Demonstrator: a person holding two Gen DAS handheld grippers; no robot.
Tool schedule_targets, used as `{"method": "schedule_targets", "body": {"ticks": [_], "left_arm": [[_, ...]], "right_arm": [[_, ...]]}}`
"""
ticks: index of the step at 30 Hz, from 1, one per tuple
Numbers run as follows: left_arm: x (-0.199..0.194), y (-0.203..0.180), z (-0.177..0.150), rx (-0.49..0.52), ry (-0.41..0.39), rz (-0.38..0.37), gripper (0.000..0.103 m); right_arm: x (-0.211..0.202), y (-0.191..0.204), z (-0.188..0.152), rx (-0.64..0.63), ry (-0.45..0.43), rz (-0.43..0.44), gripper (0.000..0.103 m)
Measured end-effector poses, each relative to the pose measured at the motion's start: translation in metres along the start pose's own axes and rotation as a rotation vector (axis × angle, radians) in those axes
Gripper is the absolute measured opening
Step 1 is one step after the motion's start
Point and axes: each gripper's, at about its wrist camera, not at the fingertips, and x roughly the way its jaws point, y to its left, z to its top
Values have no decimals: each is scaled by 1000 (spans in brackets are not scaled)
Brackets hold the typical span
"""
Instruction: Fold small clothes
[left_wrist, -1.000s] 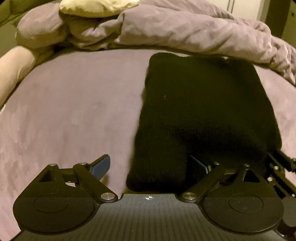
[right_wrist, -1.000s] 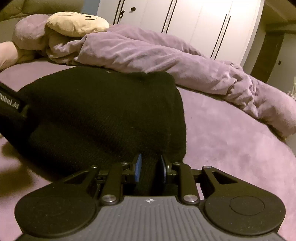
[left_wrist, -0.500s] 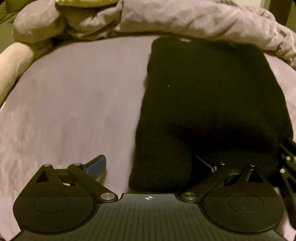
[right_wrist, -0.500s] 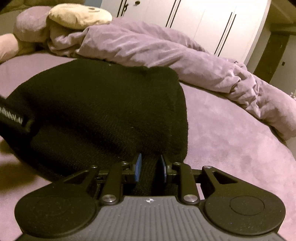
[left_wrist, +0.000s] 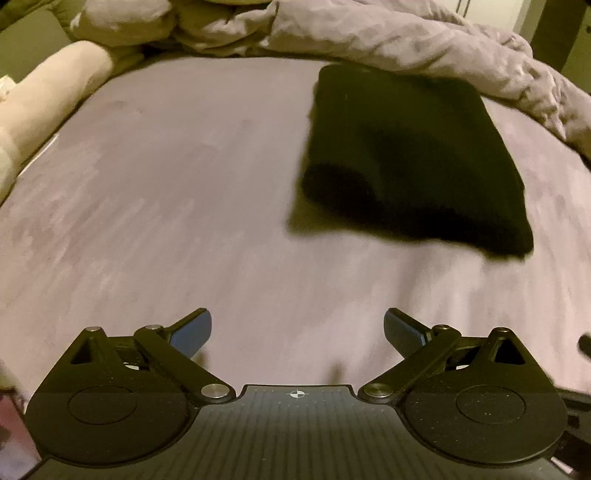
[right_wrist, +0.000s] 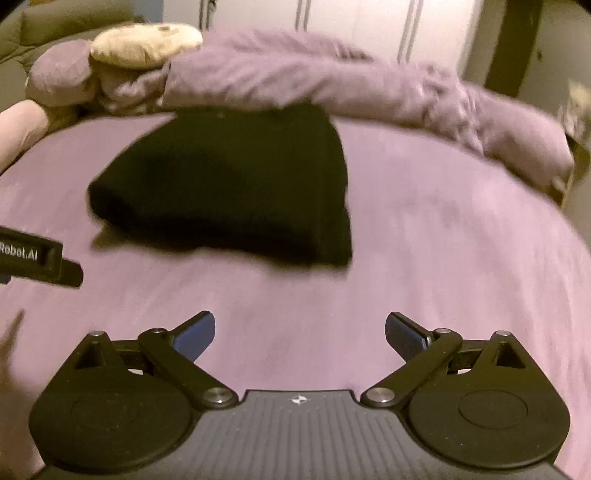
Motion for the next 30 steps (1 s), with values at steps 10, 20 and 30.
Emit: {"method": "schedule_targets", "body": {"ticks": [10,20,30], "left_arm": [[-45,-1,-7,63,-24,8,102],[-47,-4,16,99,52,-33,103],[-35,-8,25,106,71,13,103]], "right_arm": [[-23,1,-2,60,215,24,99],[-30,2,48,111,202,11,99],[-18,4,63,82,213,25,99]]}}
